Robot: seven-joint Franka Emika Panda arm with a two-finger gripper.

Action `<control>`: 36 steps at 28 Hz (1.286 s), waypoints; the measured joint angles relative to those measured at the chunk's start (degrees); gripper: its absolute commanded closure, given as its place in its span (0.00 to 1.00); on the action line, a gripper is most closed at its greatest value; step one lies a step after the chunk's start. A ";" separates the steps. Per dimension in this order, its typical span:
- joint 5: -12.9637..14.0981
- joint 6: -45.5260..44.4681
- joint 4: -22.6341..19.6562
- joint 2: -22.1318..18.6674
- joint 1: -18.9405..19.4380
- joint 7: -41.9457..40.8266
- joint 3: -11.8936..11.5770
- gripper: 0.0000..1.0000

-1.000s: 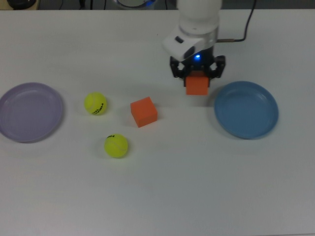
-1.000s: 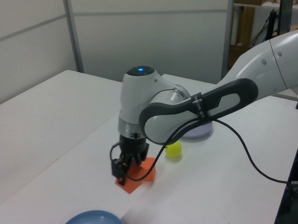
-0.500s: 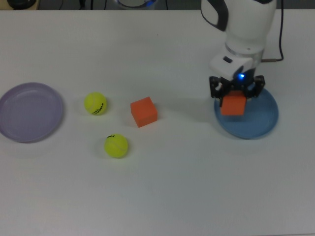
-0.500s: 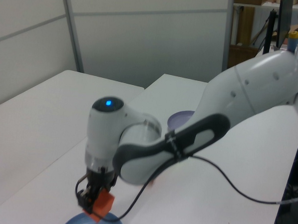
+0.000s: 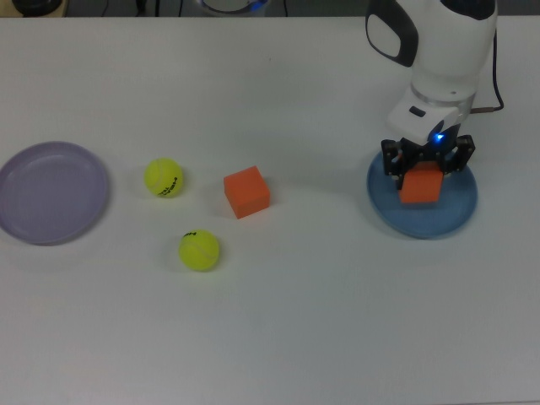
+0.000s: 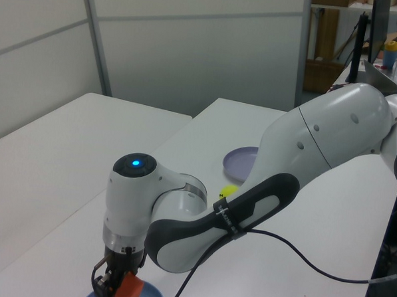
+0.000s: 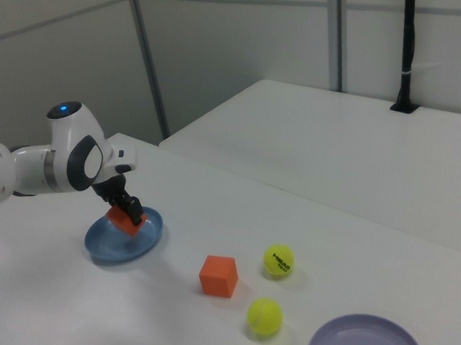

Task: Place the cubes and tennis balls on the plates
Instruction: 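Lower the cube onto the blue plate and open the gripper, then move the gripper back over the second orange cube and descend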

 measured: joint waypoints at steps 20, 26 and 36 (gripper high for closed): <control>0.00 -7.29 0.27 -5.18 0.77 0.56 -0.96 0.00; 0.18 -13.31 0.27 -8.84 -4.11 -7.93 -1.30 0.00; 6.01 -20.04 0.27 -10.50 -14.67 -29.03 -1.45 0.00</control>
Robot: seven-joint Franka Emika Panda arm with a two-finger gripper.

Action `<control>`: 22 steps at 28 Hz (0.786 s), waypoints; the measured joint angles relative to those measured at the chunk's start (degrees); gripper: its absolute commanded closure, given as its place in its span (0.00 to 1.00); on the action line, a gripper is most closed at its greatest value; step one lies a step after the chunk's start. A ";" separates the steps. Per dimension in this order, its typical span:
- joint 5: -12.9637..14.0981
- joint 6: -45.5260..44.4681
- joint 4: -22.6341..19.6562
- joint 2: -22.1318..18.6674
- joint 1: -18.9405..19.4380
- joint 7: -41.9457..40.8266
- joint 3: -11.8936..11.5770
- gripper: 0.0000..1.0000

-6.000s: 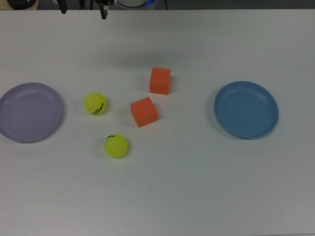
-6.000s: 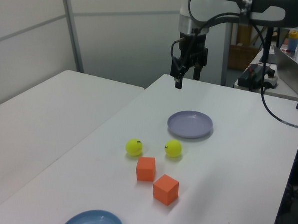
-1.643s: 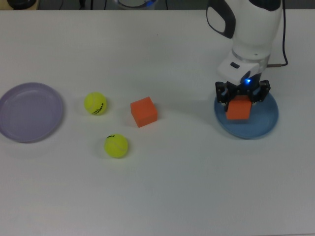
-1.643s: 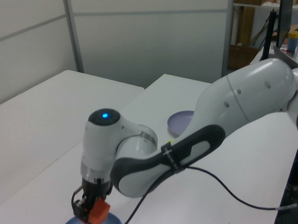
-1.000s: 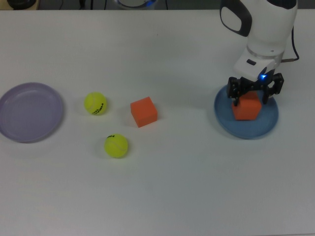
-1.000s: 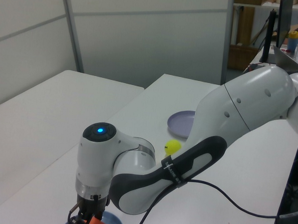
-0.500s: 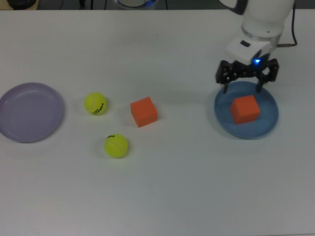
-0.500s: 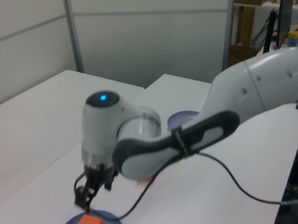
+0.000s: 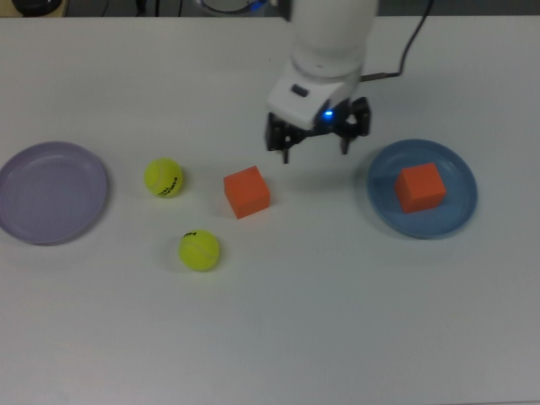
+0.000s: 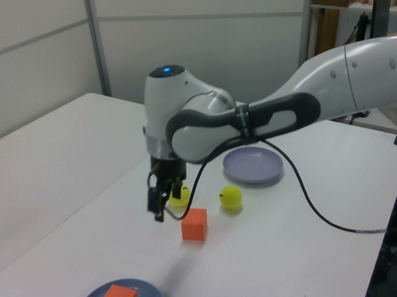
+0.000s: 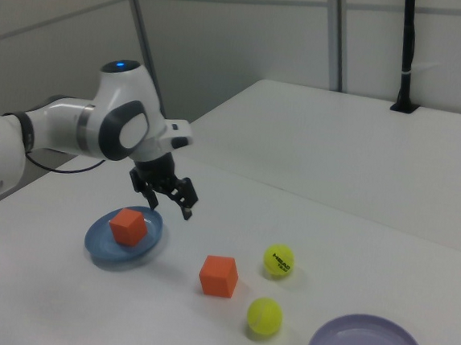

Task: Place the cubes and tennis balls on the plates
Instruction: 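Move the gripper back over the second orange cube and descend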

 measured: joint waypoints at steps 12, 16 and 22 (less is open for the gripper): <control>2.53 -0.42 -2.15 1.01 -7.06 -12.98 -0.01 0.00; 2.62 0.74 -3.72 1.98 -7.85 -14.43 -0.01 0.00; 2.62 2.50 -5.44 3.19 -8.84 -15.52 -0.02 0.00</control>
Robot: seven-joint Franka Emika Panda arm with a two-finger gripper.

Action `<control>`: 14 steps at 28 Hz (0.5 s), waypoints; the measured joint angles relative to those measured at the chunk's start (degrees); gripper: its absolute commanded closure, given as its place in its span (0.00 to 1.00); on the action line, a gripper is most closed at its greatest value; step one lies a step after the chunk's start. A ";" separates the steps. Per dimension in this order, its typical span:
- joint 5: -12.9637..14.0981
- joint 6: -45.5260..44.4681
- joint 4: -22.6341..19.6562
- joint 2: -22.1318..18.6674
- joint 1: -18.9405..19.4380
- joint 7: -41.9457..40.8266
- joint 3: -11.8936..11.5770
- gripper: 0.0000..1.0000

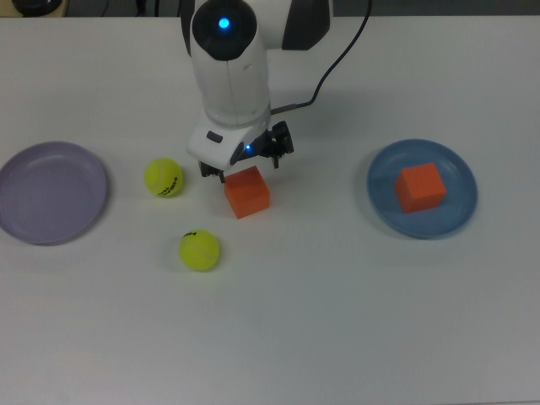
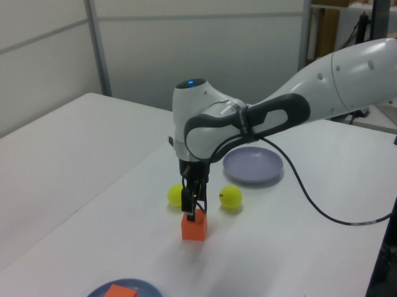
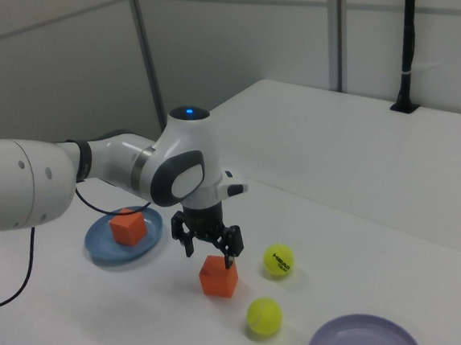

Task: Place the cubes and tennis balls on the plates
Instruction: 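Move the gripper back over the second orange cube and descend, then close the gripper on the second orange cube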

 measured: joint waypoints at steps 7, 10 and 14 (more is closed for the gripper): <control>0.00 0.04 -0.17 0.82 -1.60 -1.39 -0.01 0.00; 0.00 0.05 -0.19 1.24 -2.12 -2.03 -0.01 0.00; 0.00 1.16 -0.24 2.12 -2.17 -2.21 0.01 0.00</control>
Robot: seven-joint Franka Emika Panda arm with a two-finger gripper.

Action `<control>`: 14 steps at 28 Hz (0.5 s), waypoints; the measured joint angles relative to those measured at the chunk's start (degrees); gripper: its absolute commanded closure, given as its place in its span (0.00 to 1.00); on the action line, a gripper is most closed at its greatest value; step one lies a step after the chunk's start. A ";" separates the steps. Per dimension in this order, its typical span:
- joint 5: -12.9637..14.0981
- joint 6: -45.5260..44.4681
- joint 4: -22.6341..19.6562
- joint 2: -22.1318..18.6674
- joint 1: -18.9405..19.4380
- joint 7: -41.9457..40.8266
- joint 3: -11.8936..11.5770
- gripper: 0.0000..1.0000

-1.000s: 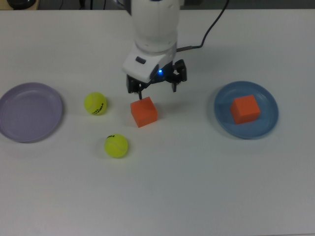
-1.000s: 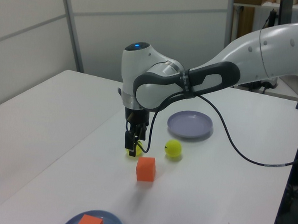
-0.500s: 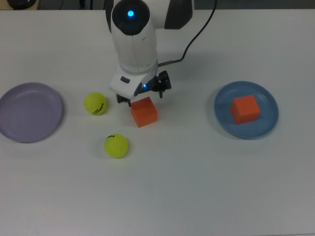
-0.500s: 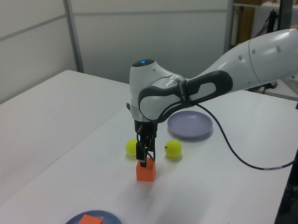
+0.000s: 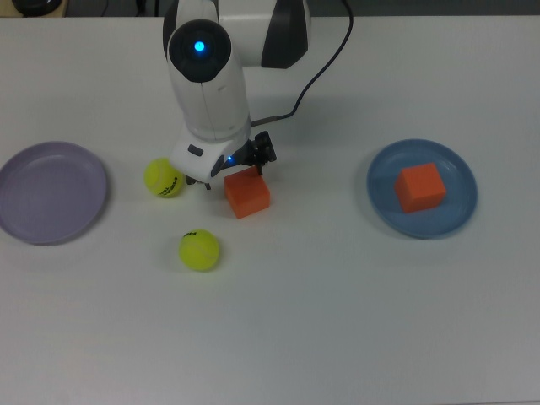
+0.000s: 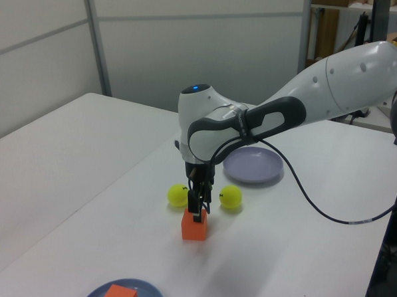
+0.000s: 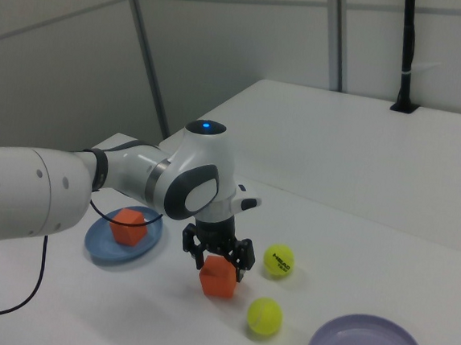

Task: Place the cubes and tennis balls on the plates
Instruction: 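Close the gripper on the second orange cube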

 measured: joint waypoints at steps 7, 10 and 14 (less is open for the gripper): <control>0.00 1.61 -0.01 1.18 0.31 0.00 0.37 0.00; 0.00 1.67 0.00 1.18 0.53 0.00 0.59 0.00; 0.00 1.69 -0.01 1.36 1.26 0.02 0.63 0.00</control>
